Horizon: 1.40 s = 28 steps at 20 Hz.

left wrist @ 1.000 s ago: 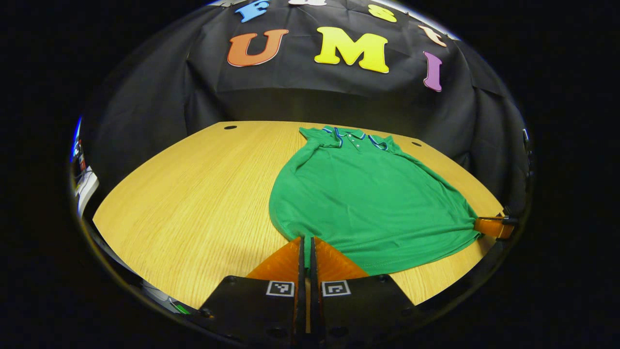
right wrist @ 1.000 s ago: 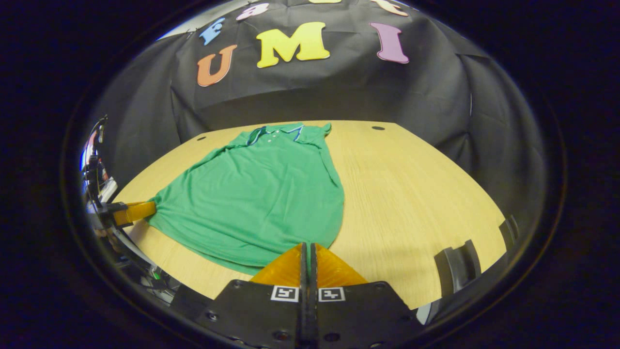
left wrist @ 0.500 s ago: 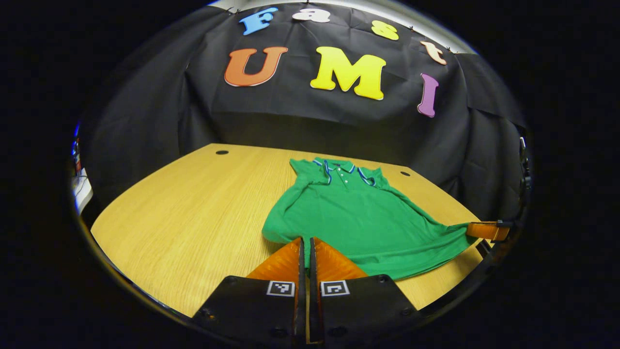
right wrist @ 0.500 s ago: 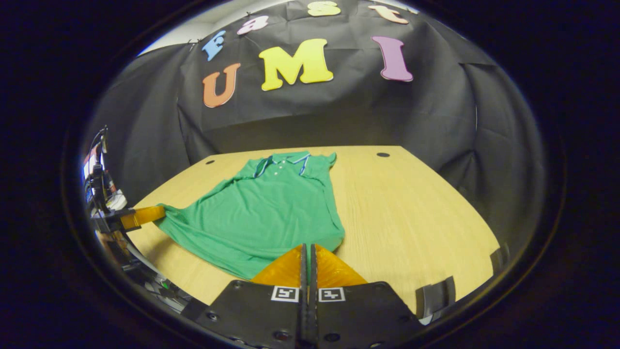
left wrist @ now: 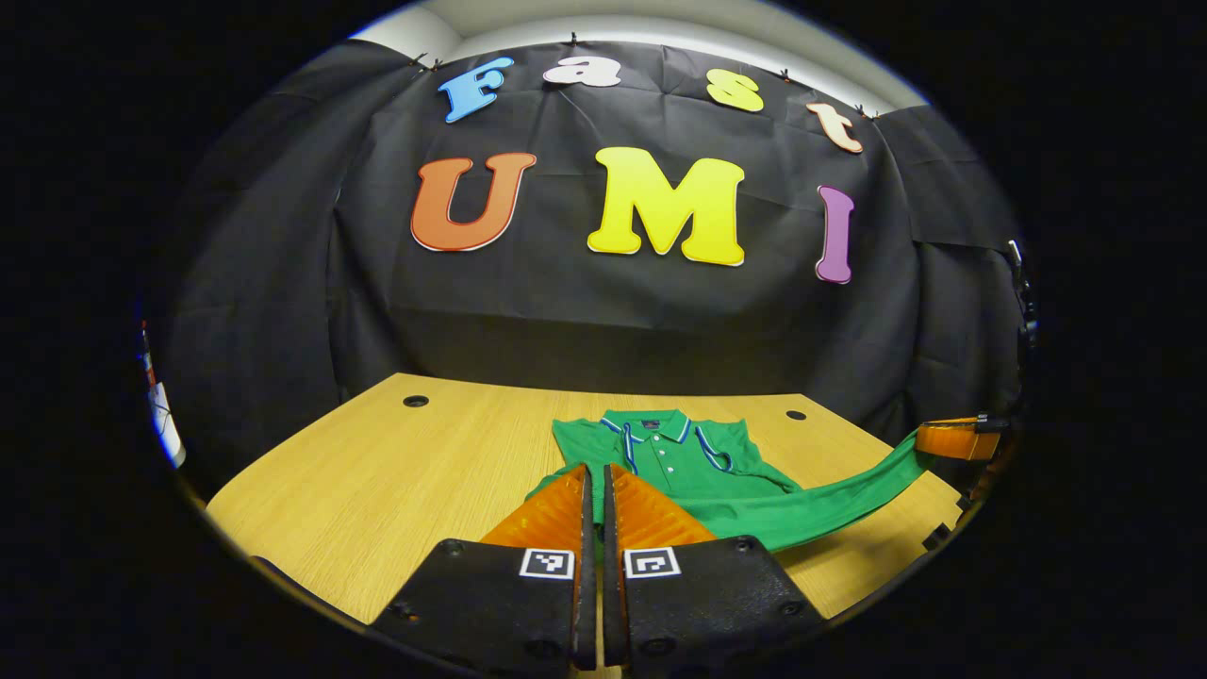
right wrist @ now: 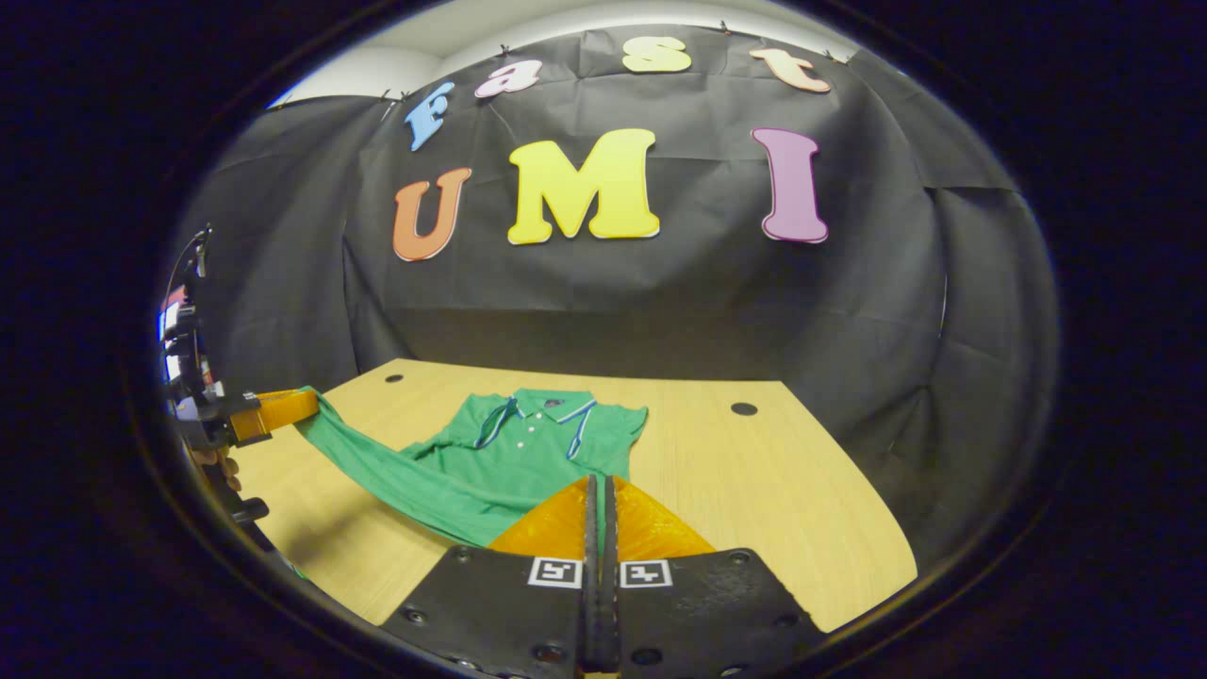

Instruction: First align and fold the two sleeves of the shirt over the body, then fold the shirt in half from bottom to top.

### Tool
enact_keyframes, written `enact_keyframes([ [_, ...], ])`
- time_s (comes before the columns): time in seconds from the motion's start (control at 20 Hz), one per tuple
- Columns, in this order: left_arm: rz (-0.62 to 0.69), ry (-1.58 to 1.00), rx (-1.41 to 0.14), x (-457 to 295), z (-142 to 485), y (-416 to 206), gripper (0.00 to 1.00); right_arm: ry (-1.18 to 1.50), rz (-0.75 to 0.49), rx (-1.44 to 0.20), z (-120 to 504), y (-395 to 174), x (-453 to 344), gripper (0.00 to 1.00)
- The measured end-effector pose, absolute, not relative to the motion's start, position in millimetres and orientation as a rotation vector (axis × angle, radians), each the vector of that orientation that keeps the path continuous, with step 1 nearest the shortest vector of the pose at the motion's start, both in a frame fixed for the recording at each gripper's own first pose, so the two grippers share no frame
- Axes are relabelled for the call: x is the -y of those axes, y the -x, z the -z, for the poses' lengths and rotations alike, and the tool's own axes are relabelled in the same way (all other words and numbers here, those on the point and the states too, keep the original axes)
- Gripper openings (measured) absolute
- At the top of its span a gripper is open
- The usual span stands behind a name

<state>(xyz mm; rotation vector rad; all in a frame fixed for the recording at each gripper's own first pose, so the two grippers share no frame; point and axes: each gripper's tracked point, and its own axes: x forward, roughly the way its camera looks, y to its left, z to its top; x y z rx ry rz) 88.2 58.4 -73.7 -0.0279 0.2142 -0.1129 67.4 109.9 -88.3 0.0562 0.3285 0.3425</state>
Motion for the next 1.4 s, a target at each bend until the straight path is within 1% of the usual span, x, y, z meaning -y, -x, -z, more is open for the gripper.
enact_keyframes([
  [0.25,0.095,0.022,-0.163,-56.0,57.0,-150.2,0.05,-0.088,-0.340,-0.273,62.4,-136.8,-129.0,0.00],
  [0.5,0.071,0.036,-0.136,-63.5,56.8,-220.8,0.05,-0.076,-0.314,-0.271,75.0,-216.4,-151.9,0.00],
  [0.7,0.066,0.035,-0.158,-63.2,76.7,-282.6,0.05,-0.080,-0.326,-0.291,89.4,-279.8,-179.4,0.00],
  [0.9,0.065,0.060,-0.204,-58.9,105.5,-345.4,0.05,-0.033,-0.290,-0.273,107.0,-347.3,-191.4,0.00],
  [1.0,0.058,0.070,-0.220,-60.7,117.2,-370.6,0.06,-0.022,-0.264,-0.293,122.3,-374.8,-192.9,0.00],
  [1.2,0.072,0.041,-0.261,-59.1,142.9,-403.3,0.05,-0.035,-0.235,-0.348,154.5,-408.7,-198.4,0.00],
  [1.25,0.074,0.028,-0.266,-58.9,148.3,-406.4,0.06,-0.021,-0.223,-0.363,163.4,-411.8,-197.6,0.00],
  [1.3,0.063,0.008,-0.275,-61.9,151.6,-410.0,0.09,-0.006,-0.214,-0.365,167.1,-413.5,-197.8,0.00],
  [1.35,0.038,-0.016,-0.287,-66.7,156.5,-408.8,0.14,0.016,-0.205,-0.371,172.8,-415.3,-199.1,0.06],
  [1.4,0.036,-0.027,-0.302,-69.3,158.9,-407.4,0.29,0.034,-0.212,-0.372,172.6,-412.7,-200.9,0.23],
])
